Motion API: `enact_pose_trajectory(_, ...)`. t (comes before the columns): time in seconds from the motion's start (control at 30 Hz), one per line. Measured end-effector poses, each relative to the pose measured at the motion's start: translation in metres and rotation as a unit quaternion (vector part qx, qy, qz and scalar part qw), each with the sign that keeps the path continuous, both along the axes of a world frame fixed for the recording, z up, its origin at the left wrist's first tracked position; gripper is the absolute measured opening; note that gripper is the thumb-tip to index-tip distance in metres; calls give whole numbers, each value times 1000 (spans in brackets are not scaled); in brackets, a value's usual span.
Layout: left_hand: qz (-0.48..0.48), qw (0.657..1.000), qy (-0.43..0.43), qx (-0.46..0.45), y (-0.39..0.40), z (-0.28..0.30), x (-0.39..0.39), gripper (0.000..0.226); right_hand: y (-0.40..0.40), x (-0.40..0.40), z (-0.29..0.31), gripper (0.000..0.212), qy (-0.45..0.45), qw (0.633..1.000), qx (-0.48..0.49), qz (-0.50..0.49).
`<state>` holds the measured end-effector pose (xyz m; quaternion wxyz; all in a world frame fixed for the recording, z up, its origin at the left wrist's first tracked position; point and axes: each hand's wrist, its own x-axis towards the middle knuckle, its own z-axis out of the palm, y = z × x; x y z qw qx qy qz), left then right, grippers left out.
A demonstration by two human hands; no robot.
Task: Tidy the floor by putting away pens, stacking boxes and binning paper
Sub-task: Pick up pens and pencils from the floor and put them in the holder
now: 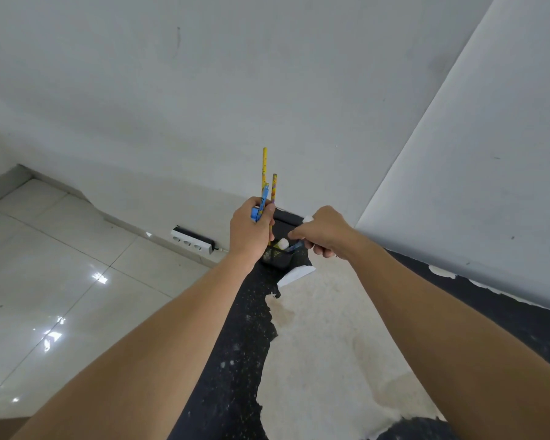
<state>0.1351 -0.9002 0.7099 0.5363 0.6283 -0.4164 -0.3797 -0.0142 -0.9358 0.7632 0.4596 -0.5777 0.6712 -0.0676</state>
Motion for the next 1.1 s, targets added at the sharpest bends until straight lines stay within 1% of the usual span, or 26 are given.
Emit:
enact_pose_trajectory(0.03, 2, 1000, 2, 2, 0, -2, 1, 15, 0, 2, 0, 24, -15, 1000, -7, -23)
enact_pose_trajectory(0.1, 0, 1000, 1, 4, 0, -4, 4, 16, -1, 4, 1, 19, -57, 995, -21, -83)
enact_pose_trajectory(0.17, -6, 1000, -7, 5, 1, -6, 6, 17, -3, 6, 1, 12, -126, 982, -24, -139)
enact_pose_trajectory(0.23, -12, 1000, -19, 8, 2, -8, 7, 16, -4, 7, -3, 10, -191, 967, -42, -165)
enact_pose_trajectory(0.27, -13, 1000, -27, 10, 3, -9, 7, 16, -3, 8, -7, 11, -199, 964, -68, -163)
enact_pose_trajectory(0.33, -12, 999, -31, 11, 6, -10, 7, 15, 0, 10, -15, 10, -189, 959, -140, -158)
enact_pose_trajectory(0.4, -10, 1000, -23, 10, 9, -12, 6, 15, 4, 11, -21, 16, -185, 947, -198, -172)
enact_pose_trajectory(0.43, -10, 1000, -19, 10, 10, -13, 6, 14, 6, 12, -23, 21, -186, 944, -212, -173)
enact_pose_trajectory(0.6, -18, 999, -31, 8, 12, -16, 8, 12, 14, 16, -42, 27, -166, 958, -195, -133)
enact_pose_trajectory(0.77, -22, 999, -31, 12, 12, -16, 11, 17, 21, 17, -44, 31, -145, 961, -217, -90)
enact_pose_trajectory(0.83, -11, 1000, -26, 6, 15, -14, 11, 18, 26, 17, -43, 28, -142, 956, -241, -92)
enact_pose_trajectory(0.93, 12, 1000, 12, 4, 13, -5, 11, 21, 34, 16, -45, 27, -151, 940, -278, -129)
enact_pose_trajectory(1.0, 21, 998, 56, 5, 8, 6, 12, 17, 40, 15, -51, 30, -142, 935, -296, -136)
enact_pose_trajectory(1.07, 21, 995, 96, -9, 2, 16, 10, 8, 46, 15, -59, 43, -115, 936, -313, -115)
enact_pose_trajectory(1.1, 22, 994, 109, -20, 0, 20, 9, 6, 48, 15, -63, 55, -97, 938, -315, -104)
